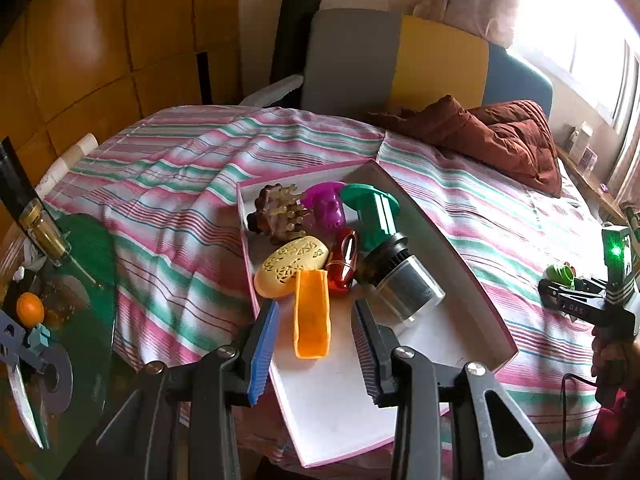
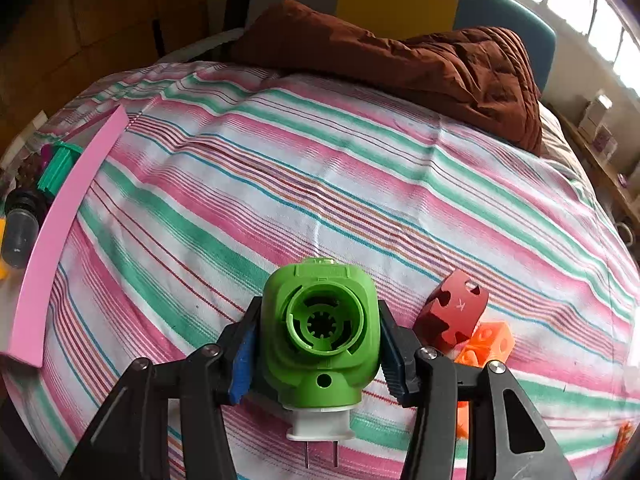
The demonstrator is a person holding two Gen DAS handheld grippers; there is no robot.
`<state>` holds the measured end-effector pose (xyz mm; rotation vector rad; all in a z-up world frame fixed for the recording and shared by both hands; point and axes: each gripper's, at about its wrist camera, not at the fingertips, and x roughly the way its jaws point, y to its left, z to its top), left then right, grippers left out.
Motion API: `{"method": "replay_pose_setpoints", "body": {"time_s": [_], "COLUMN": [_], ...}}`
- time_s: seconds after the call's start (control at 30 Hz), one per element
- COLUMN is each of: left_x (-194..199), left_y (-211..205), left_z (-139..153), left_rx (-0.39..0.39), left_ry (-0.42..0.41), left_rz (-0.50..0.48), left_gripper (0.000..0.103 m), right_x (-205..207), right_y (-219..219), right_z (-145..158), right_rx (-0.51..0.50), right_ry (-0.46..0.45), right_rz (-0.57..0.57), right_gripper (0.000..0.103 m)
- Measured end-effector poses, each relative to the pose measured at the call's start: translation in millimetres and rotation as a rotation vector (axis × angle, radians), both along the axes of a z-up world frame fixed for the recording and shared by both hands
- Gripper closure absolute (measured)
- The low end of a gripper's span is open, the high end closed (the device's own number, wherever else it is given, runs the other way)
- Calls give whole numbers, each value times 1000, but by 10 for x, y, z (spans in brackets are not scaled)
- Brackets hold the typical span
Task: Organize rigid objects
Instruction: 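Lower the orange piece into the tray and open the left tool, then carry the green device into the tray and open the right tool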
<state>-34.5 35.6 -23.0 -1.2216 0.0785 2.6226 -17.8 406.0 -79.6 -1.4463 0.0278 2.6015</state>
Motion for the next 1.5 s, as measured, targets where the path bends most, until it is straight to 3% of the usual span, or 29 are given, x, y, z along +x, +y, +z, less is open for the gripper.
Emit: {"method": "replay_pose_setpoints", "body": {"time_s": [0.43, 0.6, 0.7, 0.93, 1.13, 1.33, 1.5], "left_x": [49, 46, 37, 25, -4, -42, -56], "left_y": [-199, -256, -291, -390, -557, -738, -801], "left_z": [-7, -35, -54, -89, -93, -146, -224], "left_rx": [31, 43, 47, 55, 60, 61, 65], "left_ry": [21, 14, 9, 6, 7, -8, -33], "left_rz": [14, 25, 33, 61, 112, 163, 174], "left_gripper": [66, 66, 66, 66, 66, 66, 66], "right_x": [282, 347, 367, 296, 227, 62, -178], "right_y": [-162, -135, -213, -724, -1545, -2218, -2524], "right_z": [36, 94, 235, 634, 861, 752, 486], "right_rx": [-88, -239, -275, -268, -293, -312, -277], "right_ry": [-38, -20, 19, 98, 136, 95, 41], "right_rz": [-97, -144, -136, 20, 276, 458, 499], "right_gripper": [50, 51, 51, 51, 51, 51, 51]}}
